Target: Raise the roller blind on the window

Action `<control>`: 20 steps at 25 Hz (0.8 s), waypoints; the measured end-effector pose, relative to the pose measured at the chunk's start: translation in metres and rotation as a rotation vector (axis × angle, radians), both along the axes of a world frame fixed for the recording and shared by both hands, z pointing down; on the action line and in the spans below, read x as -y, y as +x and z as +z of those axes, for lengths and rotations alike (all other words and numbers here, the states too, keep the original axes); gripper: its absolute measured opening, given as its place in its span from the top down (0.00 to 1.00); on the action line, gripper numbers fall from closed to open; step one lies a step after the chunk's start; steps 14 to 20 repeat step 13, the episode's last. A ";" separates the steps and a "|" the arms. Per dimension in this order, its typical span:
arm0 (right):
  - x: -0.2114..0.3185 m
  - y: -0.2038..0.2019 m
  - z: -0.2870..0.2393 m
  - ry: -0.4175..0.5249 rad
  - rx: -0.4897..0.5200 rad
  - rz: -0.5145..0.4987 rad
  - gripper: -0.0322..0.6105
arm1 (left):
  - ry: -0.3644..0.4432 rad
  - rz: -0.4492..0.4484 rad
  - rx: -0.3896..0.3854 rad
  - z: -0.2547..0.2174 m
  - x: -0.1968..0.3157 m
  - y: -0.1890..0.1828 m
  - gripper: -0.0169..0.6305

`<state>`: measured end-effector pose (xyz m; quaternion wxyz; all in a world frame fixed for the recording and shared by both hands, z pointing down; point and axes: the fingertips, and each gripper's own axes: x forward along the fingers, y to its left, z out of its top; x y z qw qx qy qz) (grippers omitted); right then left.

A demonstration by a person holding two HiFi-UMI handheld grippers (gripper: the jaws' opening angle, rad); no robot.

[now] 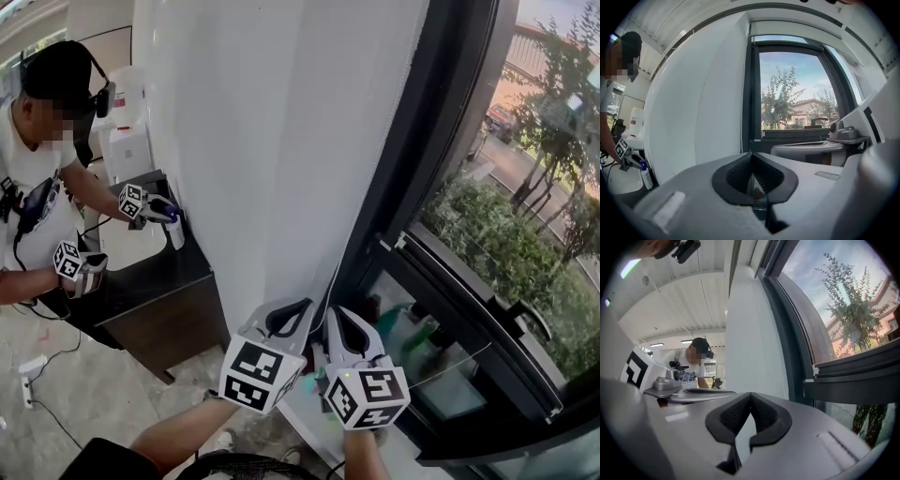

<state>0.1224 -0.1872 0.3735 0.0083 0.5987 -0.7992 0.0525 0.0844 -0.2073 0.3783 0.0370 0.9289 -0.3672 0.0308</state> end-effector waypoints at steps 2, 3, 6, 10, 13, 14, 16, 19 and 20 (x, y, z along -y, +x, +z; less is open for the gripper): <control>0.000 0.001 0.001 -0.003 -0.002 0.003 0.94 | 0.001 0.002 0.006 0.001 -0.001 0.001 0.97; 0.000 0.001 0.002 -0.005 -0.003 0.004 0.94 | -0.001 0.004 0.006 0.002 -0.001 0.002 0.97; 0.000 0.002 0.003 -0.008 -0.003 0.007 0.94 | -0.007 0.011 0.006 0.003 -0.002 0.003 0.97; 0.000 0.004 0.003 -0.009 -0.001 0.011 0.94 | -0.004 0.019 0.007 0.003 -0.004 0.006 0.97; 0.001 0.005 0.003 -0.011 0.001 0.011 0.94 | 0.001 0.018 0.013 0.002 -0.004 0.006 0.97; 0.001 0.005 0.003 -0.011 0.001 0.011 0.94 | 0.001 0.018 0.013 0.002 -0.004 0.006 0.97; 0.001 0.005 0.003 -0.011 0.001 0.011 0.94 | 0.001 0.018 0.013 0.002 -0.004 0.006 0.97; 0.001 0.005 0.003 -0.011 0.001 0.011 0.94 | 0.001 0.018 0.013 0.002 -0.004 0.006 0.97; 0.001 0.005 0.003 -0.011 0.001 0.011 0.94 | 0.001 0.018 0.013 0.002 -0.004 0.006 0.97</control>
